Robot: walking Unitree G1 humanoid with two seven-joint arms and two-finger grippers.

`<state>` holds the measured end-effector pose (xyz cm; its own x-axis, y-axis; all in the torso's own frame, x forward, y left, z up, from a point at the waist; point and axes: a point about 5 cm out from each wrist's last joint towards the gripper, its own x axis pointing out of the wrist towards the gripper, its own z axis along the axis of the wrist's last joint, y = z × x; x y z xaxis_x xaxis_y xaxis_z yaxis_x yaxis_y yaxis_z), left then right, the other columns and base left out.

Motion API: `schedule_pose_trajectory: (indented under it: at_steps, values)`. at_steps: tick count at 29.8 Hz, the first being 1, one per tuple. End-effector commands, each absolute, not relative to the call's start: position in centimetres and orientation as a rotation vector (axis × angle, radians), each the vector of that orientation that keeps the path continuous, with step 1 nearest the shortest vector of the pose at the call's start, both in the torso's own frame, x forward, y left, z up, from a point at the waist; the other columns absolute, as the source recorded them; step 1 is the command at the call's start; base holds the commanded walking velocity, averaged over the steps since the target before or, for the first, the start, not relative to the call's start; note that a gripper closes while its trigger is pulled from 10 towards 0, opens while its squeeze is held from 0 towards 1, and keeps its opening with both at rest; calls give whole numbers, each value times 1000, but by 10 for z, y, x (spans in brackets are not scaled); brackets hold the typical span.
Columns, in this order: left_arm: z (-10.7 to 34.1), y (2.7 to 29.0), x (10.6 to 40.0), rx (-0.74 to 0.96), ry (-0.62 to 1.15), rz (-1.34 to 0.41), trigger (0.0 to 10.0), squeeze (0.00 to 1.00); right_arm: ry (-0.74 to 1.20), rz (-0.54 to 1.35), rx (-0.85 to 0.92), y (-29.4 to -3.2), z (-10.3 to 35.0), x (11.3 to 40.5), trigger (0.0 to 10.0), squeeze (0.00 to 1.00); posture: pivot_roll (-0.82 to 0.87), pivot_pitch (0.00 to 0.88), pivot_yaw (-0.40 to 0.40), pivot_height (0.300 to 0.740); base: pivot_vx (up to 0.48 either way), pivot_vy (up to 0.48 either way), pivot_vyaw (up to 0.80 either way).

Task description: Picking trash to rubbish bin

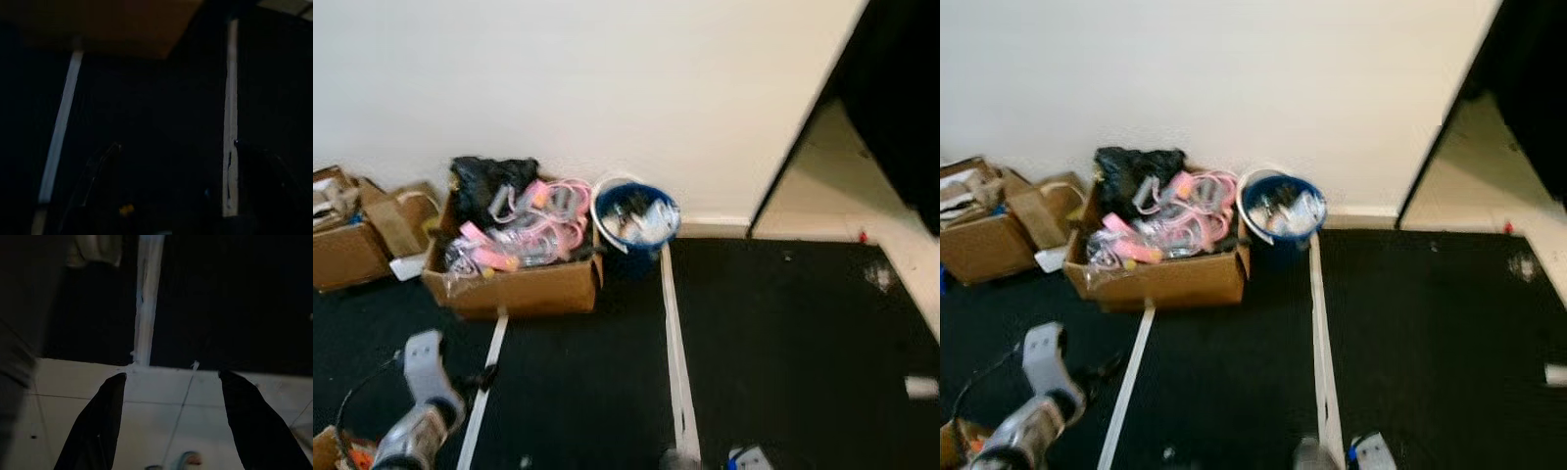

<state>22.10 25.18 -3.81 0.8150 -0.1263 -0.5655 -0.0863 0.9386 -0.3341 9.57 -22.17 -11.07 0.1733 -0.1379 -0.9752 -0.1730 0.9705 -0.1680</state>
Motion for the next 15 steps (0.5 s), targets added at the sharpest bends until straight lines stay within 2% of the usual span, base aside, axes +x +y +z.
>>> schedule_pose_trajectory:
  at_steps: [1,11,15]
  values:
    - [-46,250,211,-314,677,-19,10000,0,1406,22,-266,-223,-111,93,10000,0,97,88,71,740,0,0,-800]
    - [-58,242,199,-265,750,-5,10000,0,1387,12,-264,-221,-110,99,10000,0,93,85,69,740,0,0,-800]
    - [-60,241,197,-249,770,8,10000,0,1385,9,-264,-221,-110,99,10000,0,83,84,75,740,0,0,0]
